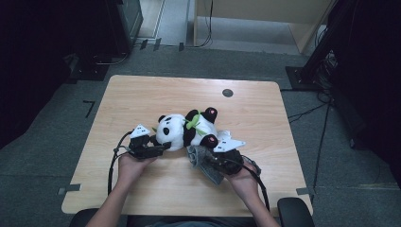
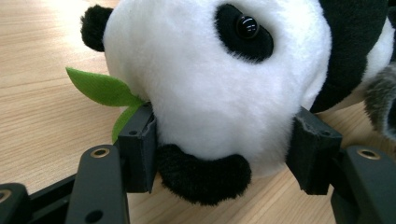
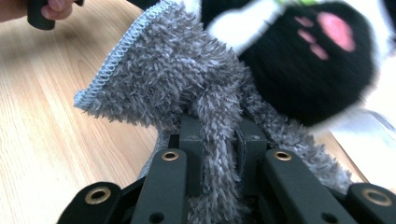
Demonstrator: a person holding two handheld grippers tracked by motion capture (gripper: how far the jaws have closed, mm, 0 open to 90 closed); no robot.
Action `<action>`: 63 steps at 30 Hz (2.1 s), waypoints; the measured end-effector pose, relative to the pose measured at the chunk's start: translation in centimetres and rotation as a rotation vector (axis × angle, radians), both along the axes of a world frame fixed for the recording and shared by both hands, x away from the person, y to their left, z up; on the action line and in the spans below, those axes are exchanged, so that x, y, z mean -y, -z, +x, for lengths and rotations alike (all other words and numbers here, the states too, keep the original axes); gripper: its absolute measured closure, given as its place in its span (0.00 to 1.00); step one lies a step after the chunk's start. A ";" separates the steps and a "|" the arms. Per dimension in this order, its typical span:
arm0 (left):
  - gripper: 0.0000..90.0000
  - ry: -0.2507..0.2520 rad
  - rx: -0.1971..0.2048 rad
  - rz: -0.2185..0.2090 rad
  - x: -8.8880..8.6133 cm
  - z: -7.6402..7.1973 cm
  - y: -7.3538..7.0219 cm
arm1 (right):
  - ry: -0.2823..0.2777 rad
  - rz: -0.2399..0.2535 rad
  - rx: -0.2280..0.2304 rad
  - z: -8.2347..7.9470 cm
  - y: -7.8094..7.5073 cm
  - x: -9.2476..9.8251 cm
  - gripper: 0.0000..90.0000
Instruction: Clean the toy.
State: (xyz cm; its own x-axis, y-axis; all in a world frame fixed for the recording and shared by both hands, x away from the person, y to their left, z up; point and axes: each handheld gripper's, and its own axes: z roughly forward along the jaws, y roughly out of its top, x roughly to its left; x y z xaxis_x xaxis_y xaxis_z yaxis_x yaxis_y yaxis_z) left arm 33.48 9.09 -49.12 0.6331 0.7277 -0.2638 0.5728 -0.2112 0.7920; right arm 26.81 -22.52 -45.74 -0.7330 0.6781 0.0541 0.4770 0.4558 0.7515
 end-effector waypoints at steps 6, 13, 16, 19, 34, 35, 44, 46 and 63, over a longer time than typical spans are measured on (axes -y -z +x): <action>0.40 0.003 -0.009 0.003 0.0 0.1 -0.1 | 0.041 0.005 -0.008 -0.6 0.0 1.9 0.86; 0.40 0.007 -0.008 -0.005 -0.1 0.2 -0.1 | 0.010 0.034 -0.014 -1.0 -0.3 1.4 0.87; 0.40 0.001 -0.007 -0.003 0.0 0.2 -0.1 | -0.037 0.060 -0.017 -1.2 -0.5 0.1 0.87; 0.40 0.000 -0.007 -0.001 0.0 0.1 -0.1 | -0.093 0.080 -0.025 -1.1 -0.7 -1.7 0.87; 0.40 -0.025 -0.009 0.008 0.3 -0.5 -0.2 | -0.182 0.006 -0.026 2.7 1.2 -9.6 0.87; 0.40 -0.027 -0.008 0.007 0.3 -0.5 -0.2 | -0.176 0.004 -0.021 2.9 1.3 -9.5 0.87; 0.40 -0.020 -0.014 0.017 0.2 -0.4 -0.2 | -0.106 0.008 0.005 3.3 1.2 -7.3 0.87; 0.40 -0.019 -0.016 0.019 0.2 -0.3 -0.3 | -0.093 0.016 0.003 3.2 1.2 -6.7 0.87; 0.40 0.011 -0.019 0.020 -0.2 0.3 -0.3 | -0.011 -0.014 -0.003 0.9 0.1 1.1 0.87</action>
